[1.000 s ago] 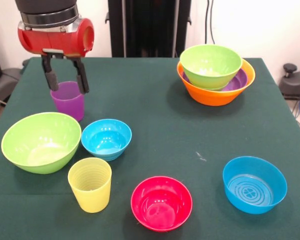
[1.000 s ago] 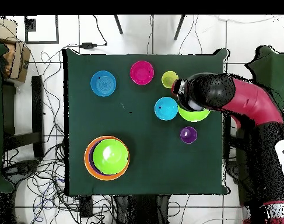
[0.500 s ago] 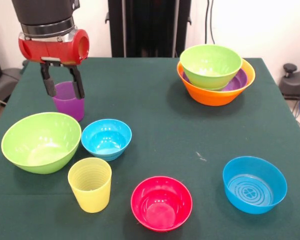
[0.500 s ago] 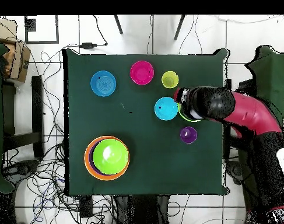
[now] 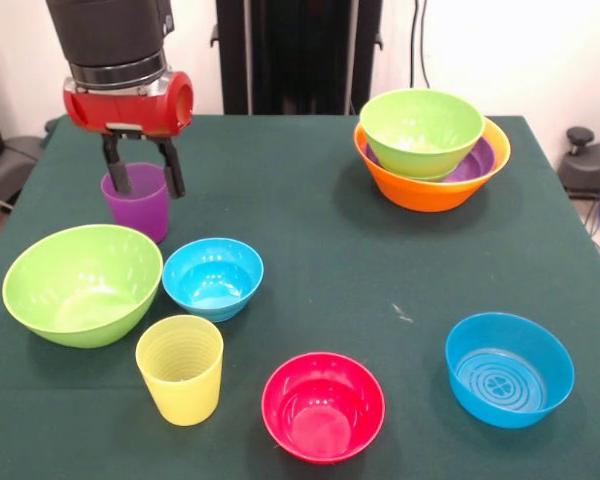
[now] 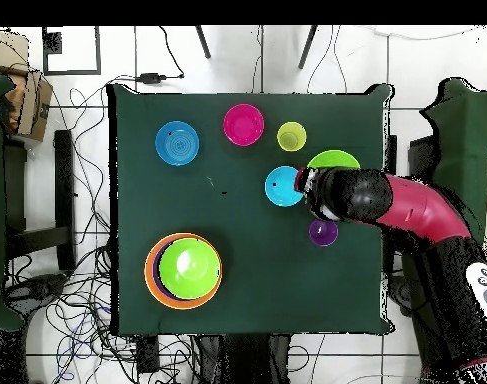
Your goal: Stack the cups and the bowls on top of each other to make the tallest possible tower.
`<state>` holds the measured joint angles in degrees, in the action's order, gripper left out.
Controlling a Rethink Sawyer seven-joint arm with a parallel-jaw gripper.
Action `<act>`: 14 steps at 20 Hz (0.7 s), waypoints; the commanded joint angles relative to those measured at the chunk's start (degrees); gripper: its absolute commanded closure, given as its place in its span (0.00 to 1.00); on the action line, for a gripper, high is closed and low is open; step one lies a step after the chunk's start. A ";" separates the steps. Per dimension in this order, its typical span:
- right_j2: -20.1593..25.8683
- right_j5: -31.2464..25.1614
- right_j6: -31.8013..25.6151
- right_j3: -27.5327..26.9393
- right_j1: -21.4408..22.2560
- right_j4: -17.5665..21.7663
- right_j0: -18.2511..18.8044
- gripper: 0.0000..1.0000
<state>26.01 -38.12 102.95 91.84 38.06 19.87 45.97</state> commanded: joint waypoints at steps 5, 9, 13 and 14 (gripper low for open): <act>2.91 5.37 -4.78 10.69 1.86 4.61 0.94 0.00; 2.86 7.29 -4.39 12.81 2.14 5.27 1.94 0.00; 2.43 9.63 -3.69 13.36 0.77 6.37 2.25 0.00; 2.28 10.25 -3.55 13.56 0.51 6.65 2.34 0.00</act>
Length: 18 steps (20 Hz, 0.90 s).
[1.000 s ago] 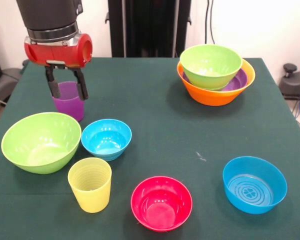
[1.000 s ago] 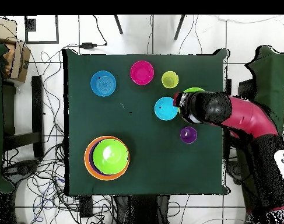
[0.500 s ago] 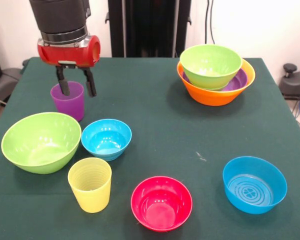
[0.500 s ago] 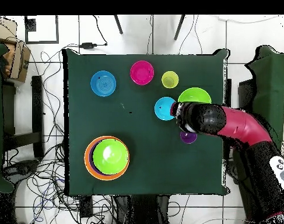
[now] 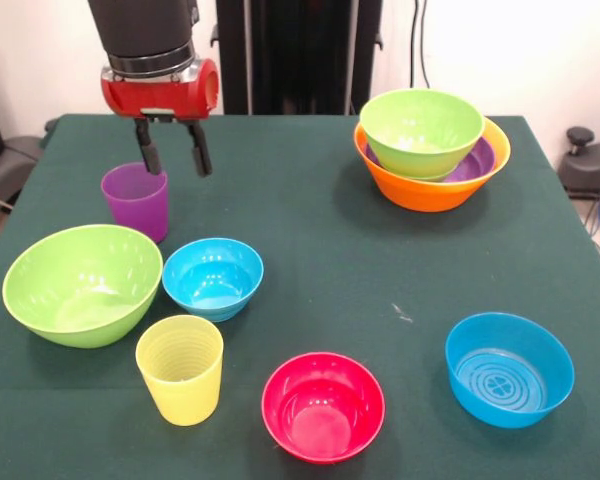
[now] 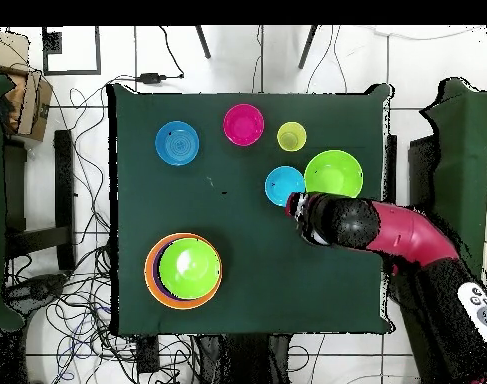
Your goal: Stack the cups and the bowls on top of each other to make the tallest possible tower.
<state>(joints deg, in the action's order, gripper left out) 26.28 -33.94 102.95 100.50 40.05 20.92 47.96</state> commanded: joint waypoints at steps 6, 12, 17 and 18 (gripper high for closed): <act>1.81 8.00 -3.95 5.80 -2.35 6.91 1.81 0.00; 2.56 8.45 -5.21 6.40 -3.11 8.14 4.24 0.00; 2.66 9.40 -5.15 7.69 -2.94 9.35 5.66 0.00; 2.59 9.76 -4.92 7.88 -3.04 9.68 5.78 0.00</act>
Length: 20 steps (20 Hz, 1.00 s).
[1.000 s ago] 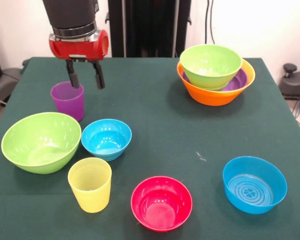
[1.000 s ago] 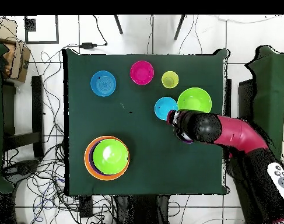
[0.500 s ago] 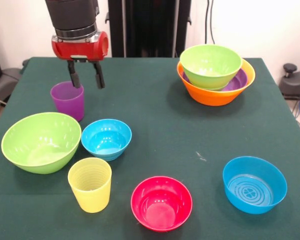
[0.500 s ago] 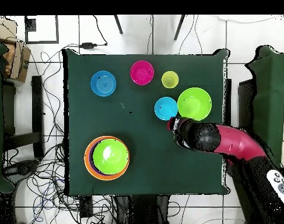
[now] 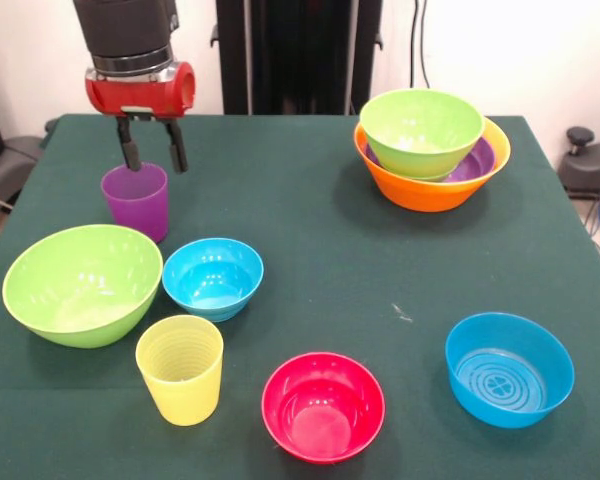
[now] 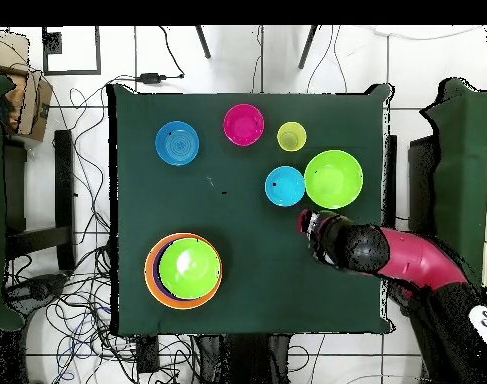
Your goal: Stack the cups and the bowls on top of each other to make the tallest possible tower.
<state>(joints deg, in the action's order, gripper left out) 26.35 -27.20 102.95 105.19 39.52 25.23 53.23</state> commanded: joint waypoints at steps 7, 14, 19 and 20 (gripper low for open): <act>1.31 6.92 -2.46 3.20 -5.39 8.16 0.14 0.00; 0.15 9.81 -0.21 1.56 -8.34 9.78 -1.67 0.00; -0.75 11.88 0.25 -0.53 -11.69 10.85 -2.58 0.00; -0.93 12.48 0.20 -1.24 -12.88 11.26 -2.64 0.00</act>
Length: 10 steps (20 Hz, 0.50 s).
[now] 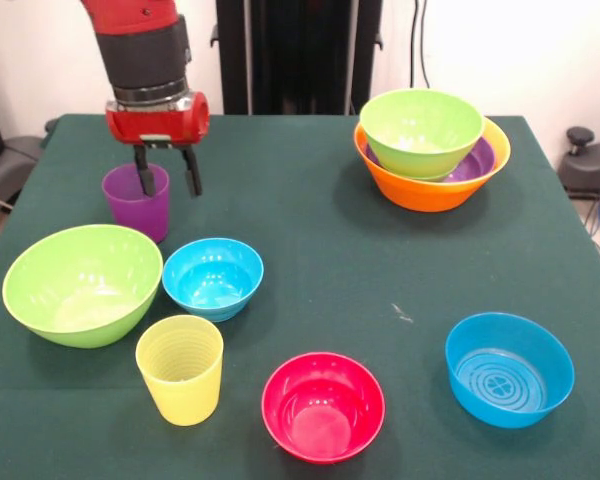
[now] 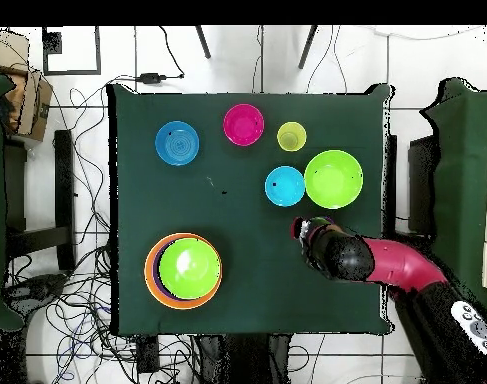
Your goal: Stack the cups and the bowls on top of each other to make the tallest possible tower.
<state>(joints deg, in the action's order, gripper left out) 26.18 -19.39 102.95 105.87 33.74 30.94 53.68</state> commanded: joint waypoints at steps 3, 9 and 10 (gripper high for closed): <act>-1.45 6.89 -0.17 -4.90 -11.72 7.14 -3.13 0.00; -1.91 11.13 -1.65 -11.48 -21.60 10.33 -2.03 0.00; -1.97 11.53 -1.81 -12.15 -22.61 10.66 -1.85 0.00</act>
<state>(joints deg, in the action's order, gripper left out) 26.00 -14.24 102.96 104.15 27.11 33.60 53.01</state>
